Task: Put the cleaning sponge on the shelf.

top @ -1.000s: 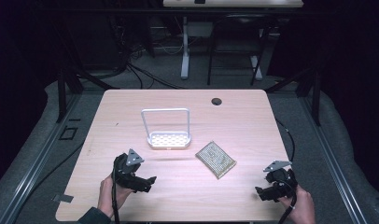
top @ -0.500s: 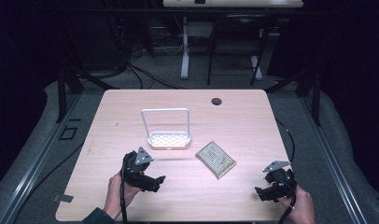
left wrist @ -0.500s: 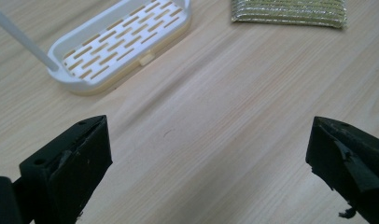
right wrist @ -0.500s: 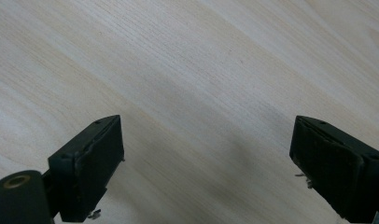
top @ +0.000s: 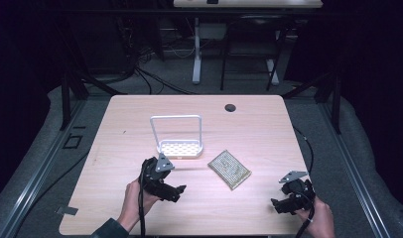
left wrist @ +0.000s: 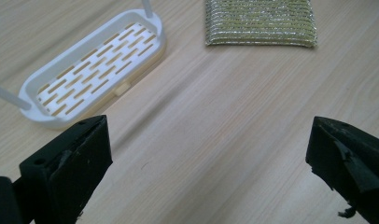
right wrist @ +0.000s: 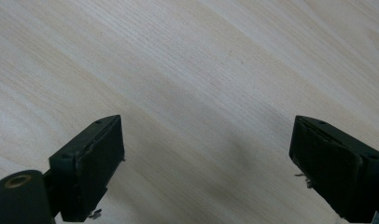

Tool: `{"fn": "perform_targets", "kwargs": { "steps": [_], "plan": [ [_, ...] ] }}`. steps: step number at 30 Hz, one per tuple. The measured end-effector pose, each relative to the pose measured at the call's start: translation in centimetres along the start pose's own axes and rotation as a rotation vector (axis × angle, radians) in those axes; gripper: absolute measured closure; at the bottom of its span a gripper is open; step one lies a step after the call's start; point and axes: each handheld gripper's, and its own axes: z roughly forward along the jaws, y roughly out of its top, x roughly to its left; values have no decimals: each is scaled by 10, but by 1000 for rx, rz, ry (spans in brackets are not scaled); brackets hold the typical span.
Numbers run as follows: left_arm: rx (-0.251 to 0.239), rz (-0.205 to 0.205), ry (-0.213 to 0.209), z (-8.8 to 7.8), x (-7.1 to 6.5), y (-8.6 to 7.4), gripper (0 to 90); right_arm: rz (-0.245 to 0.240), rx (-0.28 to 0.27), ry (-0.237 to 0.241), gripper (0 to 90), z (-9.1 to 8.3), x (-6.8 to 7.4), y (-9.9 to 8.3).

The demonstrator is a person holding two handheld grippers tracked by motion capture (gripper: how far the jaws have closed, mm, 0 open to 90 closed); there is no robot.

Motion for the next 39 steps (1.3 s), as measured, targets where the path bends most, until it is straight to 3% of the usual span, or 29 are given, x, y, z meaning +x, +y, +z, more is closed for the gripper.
{"fn": "perform_targets", "kwargs": {
  "steps": [18, 39],
  "plan": [
    [28, 51, -45, 25, -11, 21, 0, -6, 3, 7, 104, 0, 1, 0],
    [31, 64, -80, 48, -21, 45, 0, -21, 2, 0, 104, 1, 5, 1]
  ]
}}
